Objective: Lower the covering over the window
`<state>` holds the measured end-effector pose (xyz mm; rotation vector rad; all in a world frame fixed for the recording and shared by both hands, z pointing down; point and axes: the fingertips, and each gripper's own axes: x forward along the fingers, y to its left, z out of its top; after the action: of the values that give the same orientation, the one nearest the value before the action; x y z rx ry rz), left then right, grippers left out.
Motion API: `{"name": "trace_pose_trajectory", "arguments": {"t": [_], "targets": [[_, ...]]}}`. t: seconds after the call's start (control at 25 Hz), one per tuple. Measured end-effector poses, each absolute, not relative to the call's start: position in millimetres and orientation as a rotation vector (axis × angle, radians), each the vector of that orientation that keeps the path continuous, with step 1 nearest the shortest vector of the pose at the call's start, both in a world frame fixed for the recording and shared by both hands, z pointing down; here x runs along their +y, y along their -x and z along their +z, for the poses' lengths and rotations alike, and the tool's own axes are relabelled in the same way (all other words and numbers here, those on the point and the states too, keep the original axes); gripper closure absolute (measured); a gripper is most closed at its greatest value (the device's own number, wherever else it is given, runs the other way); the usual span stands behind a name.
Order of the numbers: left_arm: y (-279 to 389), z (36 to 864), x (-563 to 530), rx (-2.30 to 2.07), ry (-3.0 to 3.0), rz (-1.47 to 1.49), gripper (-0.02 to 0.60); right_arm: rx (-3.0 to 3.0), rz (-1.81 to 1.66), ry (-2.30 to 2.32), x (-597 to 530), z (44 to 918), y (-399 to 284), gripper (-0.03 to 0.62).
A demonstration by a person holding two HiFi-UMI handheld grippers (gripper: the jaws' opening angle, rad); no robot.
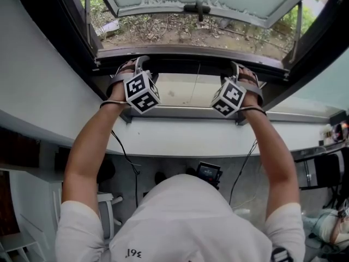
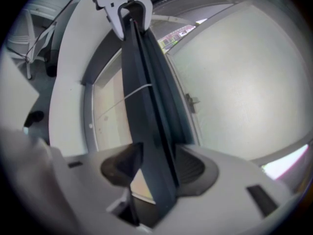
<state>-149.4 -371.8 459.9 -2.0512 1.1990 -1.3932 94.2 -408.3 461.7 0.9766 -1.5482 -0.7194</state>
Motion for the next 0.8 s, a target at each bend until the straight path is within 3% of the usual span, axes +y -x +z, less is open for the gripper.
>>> {"name": "trace_pose_trajectory", "arguments": {"t": [0.48,0.8], "targets": [[152.7,444.7,-360.2,1.263,2.181,-1.296,0.361,-1.608,-0.716,-0.994,-399.3,450.4,-87.5,0.378],[144.5,424.9,-340.9,1.397,2.37,-1.067,0.362,-1.727,-0.7,-1.098,-385.0,423.2,-80.7,0.388]]}}
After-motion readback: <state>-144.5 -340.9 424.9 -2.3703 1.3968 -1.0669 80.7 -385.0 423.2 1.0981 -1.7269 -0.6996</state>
